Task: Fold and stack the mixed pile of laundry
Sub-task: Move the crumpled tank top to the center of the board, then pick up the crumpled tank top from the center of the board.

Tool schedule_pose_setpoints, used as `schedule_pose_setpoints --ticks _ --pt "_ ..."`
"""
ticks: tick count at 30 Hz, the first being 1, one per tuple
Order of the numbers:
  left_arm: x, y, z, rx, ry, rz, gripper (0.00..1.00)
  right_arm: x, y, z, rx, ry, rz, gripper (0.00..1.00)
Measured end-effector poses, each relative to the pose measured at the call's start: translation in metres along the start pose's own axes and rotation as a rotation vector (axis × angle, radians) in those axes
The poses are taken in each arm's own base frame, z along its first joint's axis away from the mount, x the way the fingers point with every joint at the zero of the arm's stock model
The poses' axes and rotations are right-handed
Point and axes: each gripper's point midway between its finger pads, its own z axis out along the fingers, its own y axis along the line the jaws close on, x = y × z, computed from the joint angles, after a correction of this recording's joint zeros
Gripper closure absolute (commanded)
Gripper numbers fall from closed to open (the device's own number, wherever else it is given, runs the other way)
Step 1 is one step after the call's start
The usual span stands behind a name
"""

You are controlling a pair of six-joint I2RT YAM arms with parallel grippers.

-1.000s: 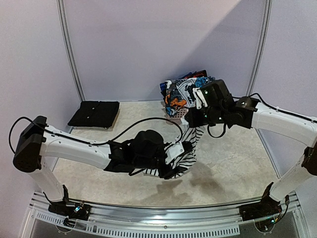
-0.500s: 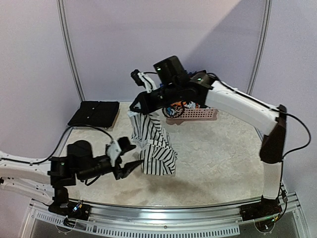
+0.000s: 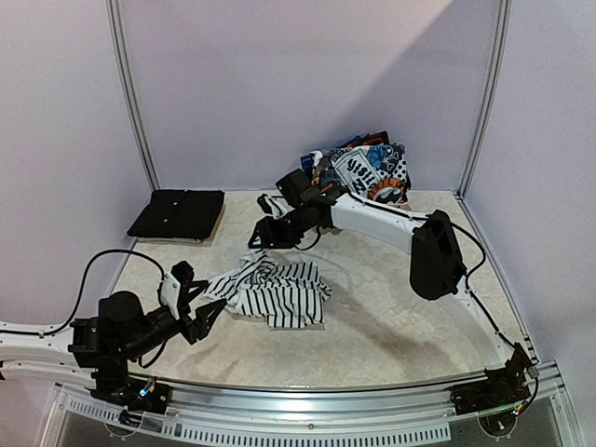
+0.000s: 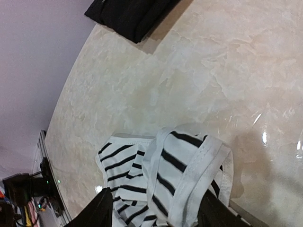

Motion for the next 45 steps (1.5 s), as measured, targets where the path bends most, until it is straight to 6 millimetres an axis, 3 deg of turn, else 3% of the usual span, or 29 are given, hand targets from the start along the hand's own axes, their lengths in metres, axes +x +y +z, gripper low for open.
schedule_pose_setpoints --ticks 4,10,16,19,23,33,37,40,45 --pt "0.01 0.004 0.017 -0.051 0.109 0.017 0.4 -0.008 0.01 -0.022 -0.02 -0.025 -0.009 0.23" --pt "0.007 0.019 0.049 -0.079 0.219 -0.044 0.39 -0.01 0.037 -0.074 0.035 -0.081 -0.08 0.24" --pt "0.029 0.057 0.071 -0.107 0.324 -0.197 0.39 0.035 0.009 -0.133 0.221 -0.113 -0.088 0.2" --pt "0.045 0.053 0.081 -0.065 0.392 -0.249 0.38 0.061 -0.007 -0.158 0.292 -0.122 -0.079 0.19" --pt "0.065 0.038 0.093 0.006 0.469 -0.303 0.39 0.077 -0.016 -0.184 0.335 -0.165 -0.07 0.19" --pt "0.096 0.032 0.111 0.042 0.556 -0.371 0.49 0.11 -0.039 -0.201 0.393 -0.191 -0.028 0.2" --pt "0.101 0.029 0.118 0.057 0.568 -0.388 0.54 0.112 -0.039 -0.203 0.387 -0.202 -0.022 0.22" --pt "0.105 0.027 0.123 0.066 0.575 -0.396 0.64 0.11 -0.038 -0.203 0.38 -0.216 -0.015 0.23" --pt "0.102 0.026 0.126 0.077 0.557 -0.407 0.92 0.112 -0.04 -0.201 0.38 -0.217 -0.011 0.25"
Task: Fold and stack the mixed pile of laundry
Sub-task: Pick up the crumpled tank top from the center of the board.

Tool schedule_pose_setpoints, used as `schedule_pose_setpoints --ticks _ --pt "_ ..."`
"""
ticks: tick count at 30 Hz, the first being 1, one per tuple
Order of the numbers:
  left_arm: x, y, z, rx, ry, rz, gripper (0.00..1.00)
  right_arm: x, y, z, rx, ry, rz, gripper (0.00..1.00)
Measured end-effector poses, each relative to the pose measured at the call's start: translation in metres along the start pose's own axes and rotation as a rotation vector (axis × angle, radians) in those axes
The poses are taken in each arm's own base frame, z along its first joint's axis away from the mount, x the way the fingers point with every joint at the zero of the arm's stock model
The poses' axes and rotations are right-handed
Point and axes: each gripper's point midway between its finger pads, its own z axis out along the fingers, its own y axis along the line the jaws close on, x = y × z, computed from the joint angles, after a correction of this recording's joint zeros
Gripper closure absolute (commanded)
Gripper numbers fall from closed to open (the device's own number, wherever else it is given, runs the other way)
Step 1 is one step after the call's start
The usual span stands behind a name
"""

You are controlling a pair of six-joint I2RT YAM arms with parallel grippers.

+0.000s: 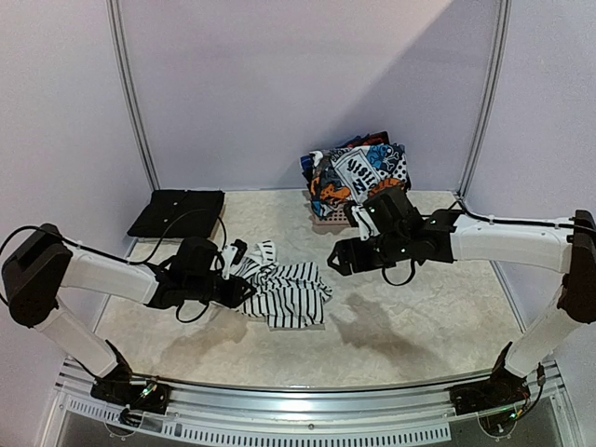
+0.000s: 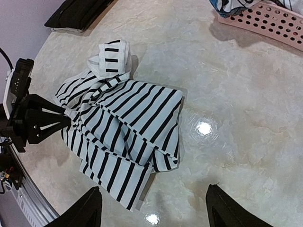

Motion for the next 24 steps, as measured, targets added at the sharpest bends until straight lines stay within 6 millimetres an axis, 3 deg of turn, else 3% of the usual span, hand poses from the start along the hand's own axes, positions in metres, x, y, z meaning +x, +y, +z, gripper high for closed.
schedule_pose_setpoints --ticks 2,7,10,16,19,22,24 --pt "-0.003 -0.002 0.0 0.008 -0.011 0.005 1.0 0.001 0.0 0.001 0.0 -0.001 0.0 0.25" --pt "-0.02 -0.01 -0.017 0.032 -0.076 0.016 1.0 0.013 -0.006 0.006 0.002 0.014 0.011 0.27" --pt "-0.041 -0.014 -0.045 0.015 -0.171 0.026 1.0 0.027 -0.005 0.01 -0.018 0.036 0.012 0.28" --pt "-0.084 -0.015 -0.133 -0.054 -0.435 0.019 1.0 0.04 0.023 0.014 -0.105 0.054 -0.016 0.29" --pt "-0.091 -0.012 -0.178 -0.082 -0.552 0.0 1.0 0.047 0.034 0.02 -0.137 0.067 -0.03 0.3" --pt "-0.088 -0.004 -0.203 -0.12 -0.613 -0.023 1.0 0.053 0.038 0.028 -0.155 0.086 -0.036 0.32" --pt "-0.083 0.003 -0.208 -0.148 -0.62 -0.038 1.0 0.058 0.04 0.034 -0.161 0.103 -0.037 0.33"
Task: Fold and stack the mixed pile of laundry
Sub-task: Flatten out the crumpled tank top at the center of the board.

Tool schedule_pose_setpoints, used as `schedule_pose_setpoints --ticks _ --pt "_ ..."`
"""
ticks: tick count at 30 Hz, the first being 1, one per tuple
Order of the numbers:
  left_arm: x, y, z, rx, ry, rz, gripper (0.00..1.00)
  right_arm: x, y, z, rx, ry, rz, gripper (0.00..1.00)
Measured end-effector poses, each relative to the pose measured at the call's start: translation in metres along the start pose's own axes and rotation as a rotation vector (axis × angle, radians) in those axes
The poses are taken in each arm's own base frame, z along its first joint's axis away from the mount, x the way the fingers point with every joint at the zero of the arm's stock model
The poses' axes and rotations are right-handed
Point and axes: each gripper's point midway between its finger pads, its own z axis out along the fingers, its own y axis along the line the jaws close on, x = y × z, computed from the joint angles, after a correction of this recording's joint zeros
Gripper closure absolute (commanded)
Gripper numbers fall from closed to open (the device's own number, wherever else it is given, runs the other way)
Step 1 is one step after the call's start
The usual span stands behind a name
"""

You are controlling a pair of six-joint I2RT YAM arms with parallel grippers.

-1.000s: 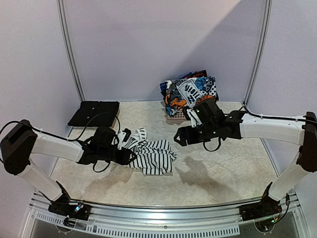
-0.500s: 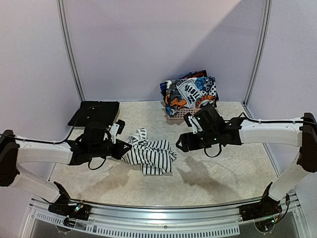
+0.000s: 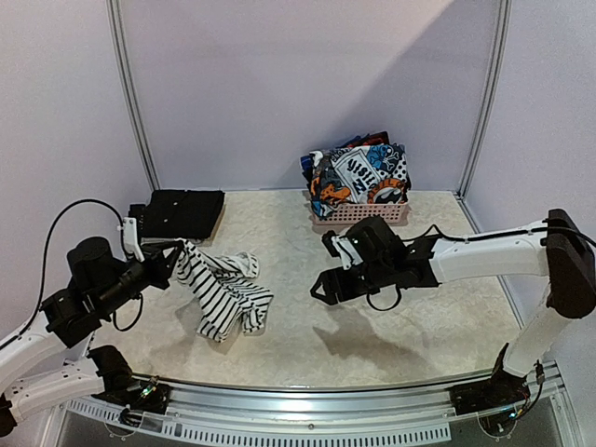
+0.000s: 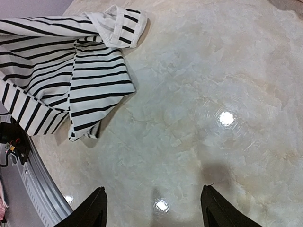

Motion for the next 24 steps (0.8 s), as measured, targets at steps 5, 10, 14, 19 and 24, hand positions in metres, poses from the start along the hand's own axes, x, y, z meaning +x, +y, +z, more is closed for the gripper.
schedule_pose_setpoints --ticks 5,10,14,19,24 --pt "0.033 0.018 0.001 -0.07 0.082 0.006 1.0 0.005 0.008 0.021 -0.021 0.04 0.007 0.35" --pt "0.054 0.029 -0.001 -0.104 0.131 0.002 1.0 0.005 0.041 0.05 -0.077 0.067 -0.023 0.38" --pt "0.053 0.033 -0.008 -0.118 0.115 -0.005 1.0 0.013 0.07 0.074 -0.134 0.103 -0.057 0.41" --pt "0.045 0.036 -0.015 -0.128 0.08 -0.014 1.0 0.021 0.1 0.1 -0.186 0.141 -0.091 0.43" --pt "0.046 0.038 -0.015 -0.139 0.08 -0.012 1.0 0.029 0.117 0.121 -0.204 0.16 -0.11 0.52"
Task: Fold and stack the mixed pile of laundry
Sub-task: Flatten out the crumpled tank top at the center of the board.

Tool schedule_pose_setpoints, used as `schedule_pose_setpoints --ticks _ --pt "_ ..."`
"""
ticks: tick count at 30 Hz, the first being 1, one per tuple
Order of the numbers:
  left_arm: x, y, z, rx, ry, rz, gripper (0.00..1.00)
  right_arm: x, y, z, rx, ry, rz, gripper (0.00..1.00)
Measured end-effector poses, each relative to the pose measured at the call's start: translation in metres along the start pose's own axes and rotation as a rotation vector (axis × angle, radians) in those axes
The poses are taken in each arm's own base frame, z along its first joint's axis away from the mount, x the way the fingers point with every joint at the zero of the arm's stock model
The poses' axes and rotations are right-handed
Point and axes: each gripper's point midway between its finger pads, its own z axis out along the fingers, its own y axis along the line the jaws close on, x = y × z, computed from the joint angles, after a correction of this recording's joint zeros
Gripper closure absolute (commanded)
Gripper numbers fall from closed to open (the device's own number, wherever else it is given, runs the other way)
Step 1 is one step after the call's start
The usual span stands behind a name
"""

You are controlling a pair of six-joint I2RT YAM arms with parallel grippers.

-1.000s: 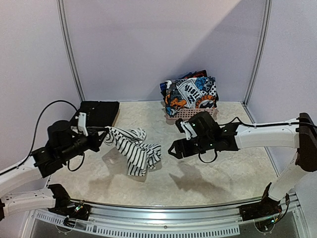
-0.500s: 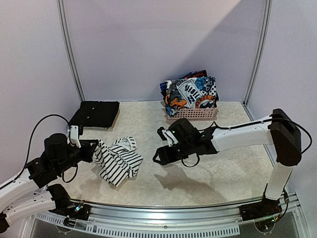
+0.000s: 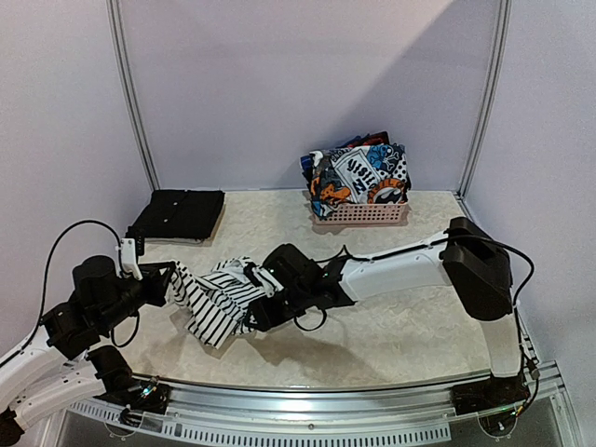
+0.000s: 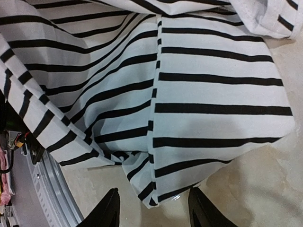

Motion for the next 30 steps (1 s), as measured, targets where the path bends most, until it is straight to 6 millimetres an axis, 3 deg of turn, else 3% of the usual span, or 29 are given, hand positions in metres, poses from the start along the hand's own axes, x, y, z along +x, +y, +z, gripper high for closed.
schedule_pose_setpoints --ticks 4,9,16,21,25,30 --pt "0.001 0.001 0.0 -0.004 0.003 0.001 1.0 0.008 -0.003 0.017 0.008 0.028 0.009 0.66" --pt "0.001 0.001 0.0 -0.006 0.002 0.001 1.0 0.012 -0.008 0.028 0.027 0.042 0.019 1.0" --pt "0.002 -0.002 0.0 0.015 0.008 0.001 1.0 0.016 -0.019 0.021 0.08 0.032 0.012 1.0" --pt "-0.002 -0.014 -0.002 0.072 0.016 -0.003 1.0 0.008 -0.024 -0.03 0.136 0.015 0.004 1.0" --pt "-0.02 -0.026 -0.01 0.127 -0.013 -0.013 1.0 -0.021 -0.038 -0.102 0.176 -0.056 0.029 1.0" --pt "-0.028 -0.032 -0.013 0.152 -0.026 -0.016 1.0 -0.057 -0.09 -0.193 0.265 -0.177 0.092 1.0"
